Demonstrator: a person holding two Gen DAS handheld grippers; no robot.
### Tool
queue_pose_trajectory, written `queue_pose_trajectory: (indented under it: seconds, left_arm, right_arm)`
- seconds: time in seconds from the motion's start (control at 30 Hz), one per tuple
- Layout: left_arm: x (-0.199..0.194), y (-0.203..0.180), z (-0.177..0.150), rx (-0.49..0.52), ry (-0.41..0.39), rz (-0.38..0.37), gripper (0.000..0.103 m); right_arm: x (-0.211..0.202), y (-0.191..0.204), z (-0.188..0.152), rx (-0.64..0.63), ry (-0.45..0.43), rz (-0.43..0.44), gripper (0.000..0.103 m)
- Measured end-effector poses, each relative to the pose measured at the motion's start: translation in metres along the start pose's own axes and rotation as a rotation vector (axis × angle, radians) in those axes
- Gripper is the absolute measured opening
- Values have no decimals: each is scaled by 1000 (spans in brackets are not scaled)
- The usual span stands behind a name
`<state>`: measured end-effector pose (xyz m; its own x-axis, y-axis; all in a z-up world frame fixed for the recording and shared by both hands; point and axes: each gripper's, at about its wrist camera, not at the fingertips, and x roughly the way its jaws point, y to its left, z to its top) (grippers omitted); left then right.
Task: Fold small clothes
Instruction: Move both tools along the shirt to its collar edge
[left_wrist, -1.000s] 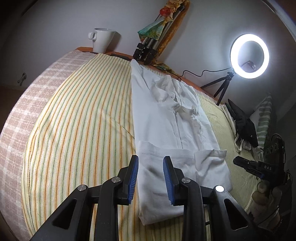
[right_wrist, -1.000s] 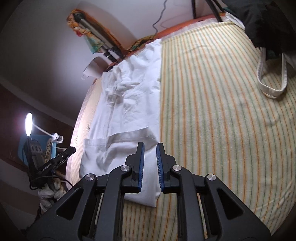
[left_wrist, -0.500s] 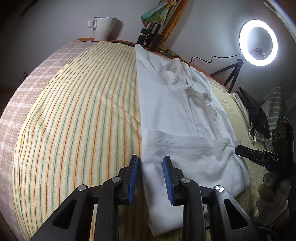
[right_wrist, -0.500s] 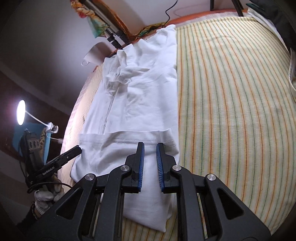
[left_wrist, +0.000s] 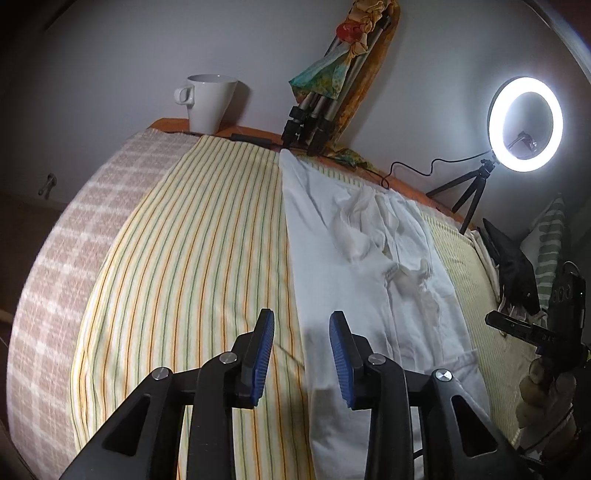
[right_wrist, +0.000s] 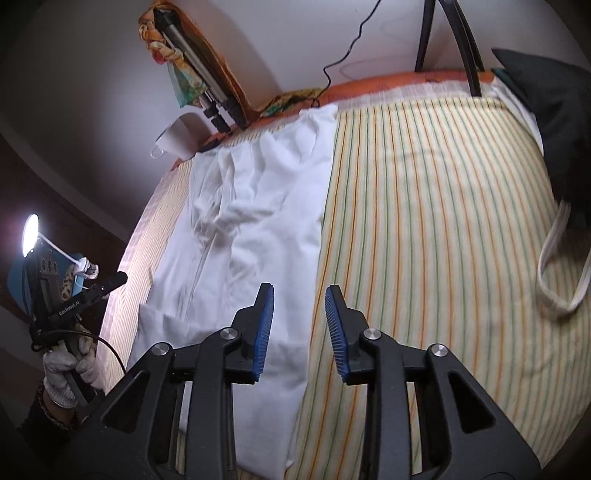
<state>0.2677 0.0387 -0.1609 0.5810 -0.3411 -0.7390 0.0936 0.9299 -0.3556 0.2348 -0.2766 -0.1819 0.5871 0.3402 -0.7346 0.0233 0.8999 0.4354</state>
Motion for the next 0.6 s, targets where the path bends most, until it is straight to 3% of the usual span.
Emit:
queue_pose_trajectory:
  seconds: [0.27, 0.6]
  left_arm:
    - [36, 6, 54, 28, -7, 3, 35]
    - [110, 17, 102, 72, 24, 36, 35]
  right_arm:
    - [30, -13, 59, 1, -7, 5, 31]
    - [83, -21, 122, 23, -3, 40, 31]
